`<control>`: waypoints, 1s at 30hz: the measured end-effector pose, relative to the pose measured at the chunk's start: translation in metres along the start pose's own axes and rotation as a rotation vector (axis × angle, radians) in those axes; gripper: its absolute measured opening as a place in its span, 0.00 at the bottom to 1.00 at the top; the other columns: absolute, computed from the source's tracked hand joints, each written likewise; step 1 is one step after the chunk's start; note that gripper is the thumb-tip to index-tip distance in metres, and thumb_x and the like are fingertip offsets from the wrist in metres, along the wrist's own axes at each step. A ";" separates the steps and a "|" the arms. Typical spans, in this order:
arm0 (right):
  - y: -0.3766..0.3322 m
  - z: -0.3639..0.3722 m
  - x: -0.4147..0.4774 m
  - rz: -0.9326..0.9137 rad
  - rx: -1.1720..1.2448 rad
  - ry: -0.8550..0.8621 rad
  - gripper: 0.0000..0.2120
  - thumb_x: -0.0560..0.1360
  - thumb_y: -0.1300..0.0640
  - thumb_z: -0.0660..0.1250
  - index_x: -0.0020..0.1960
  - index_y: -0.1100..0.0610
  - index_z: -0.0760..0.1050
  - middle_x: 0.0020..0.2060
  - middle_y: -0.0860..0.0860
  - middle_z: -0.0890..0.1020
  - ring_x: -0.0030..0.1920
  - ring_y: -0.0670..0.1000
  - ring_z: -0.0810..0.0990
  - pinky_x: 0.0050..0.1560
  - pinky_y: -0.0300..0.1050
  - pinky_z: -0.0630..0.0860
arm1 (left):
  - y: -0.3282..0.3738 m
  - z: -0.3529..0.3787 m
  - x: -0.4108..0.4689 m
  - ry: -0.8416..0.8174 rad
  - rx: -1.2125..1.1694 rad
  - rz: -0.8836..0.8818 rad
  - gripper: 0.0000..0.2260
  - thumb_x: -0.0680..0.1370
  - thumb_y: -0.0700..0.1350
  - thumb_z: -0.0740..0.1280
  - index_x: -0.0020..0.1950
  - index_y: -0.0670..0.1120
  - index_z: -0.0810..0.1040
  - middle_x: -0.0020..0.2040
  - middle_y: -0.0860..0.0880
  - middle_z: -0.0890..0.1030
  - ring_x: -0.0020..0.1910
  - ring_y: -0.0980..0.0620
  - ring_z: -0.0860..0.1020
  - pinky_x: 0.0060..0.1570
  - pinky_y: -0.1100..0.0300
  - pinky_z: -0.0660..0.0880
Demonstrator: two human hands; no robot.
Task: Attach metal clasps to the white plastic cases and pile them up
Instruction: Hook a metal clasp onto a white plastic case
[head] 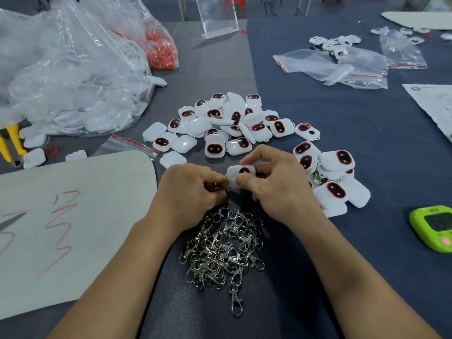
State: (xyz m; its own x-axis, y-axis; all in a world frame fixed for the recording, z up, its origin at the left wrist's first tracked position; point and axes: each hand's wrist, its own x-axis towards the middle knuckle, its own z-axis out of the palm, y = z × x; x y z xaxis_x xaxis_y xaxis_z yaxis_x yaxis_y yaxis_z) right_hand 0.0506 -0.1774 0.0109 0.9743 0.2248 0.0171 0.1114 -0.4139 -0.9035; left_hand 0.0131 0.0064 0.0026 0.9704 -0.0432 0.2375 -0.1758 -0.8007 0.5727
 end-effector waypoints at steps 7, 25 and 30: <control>0.001 -0.004 -0.001 -0.045 -0.072 -0.008 0.07 0.74 0.58 0.76 0.44 0.47 0.82 0.30 0.48 0.83 0.26 0.41 0.72 0.28 0.32 0.69 | -0.002 0.000 0.000 0.019 -0.015 -0.006 0.05 0.68 0.51 0.73 0.42 0.56 0.86 0.35 0.60 0.81 0.37 0.61 0.77 0.38 0.70 0.67; 0.000 0.001 -0.003 0.052 0.074 -0.047 0.05 0.74 0.60 0.75 0.44 0.50 0.83 0.27 0.46 0.82 0.23 0.43 0.74 0.26 0.34 0.69 | -0.002 0.002 0.000 0.110 -0.133 -0.149 0.06 0.66 0.47 0.80 0.35 0.58 0.85 0.28 0.62 0.80 0.28 0.63 0.76 0.30 0.73 0.69; -0.001 -0.008 0.004 0.196 0.371 -0.081 0.06 0.74 0.68 0.72 0.45 0.58 0.84 0.32 0.57 0.82 0.23 0.51 0.71 0.25 0.36 0.67 | -0.003 -0.001 0.002 0.128 -0.342 -0.096 0.09 0.68 0.42 0.80 0.41 0.56 0.87 0.30 0.56 0.81 0.27 0.62 0.73 0.31 0.70 0.69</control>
State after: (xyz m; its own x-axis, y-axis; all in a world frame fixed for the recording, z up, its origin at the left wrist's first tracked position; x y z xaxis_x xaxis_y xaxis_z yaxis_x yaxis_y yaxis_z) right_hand 0.0555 -0.1829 0.0153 0.9497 0.2487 -0.1905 -0.1669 -0.1131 -0.9795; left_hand 0.0156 0.0098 0.0020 0.9604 0.1147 0.2537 -0.1510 -0.5510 0.8207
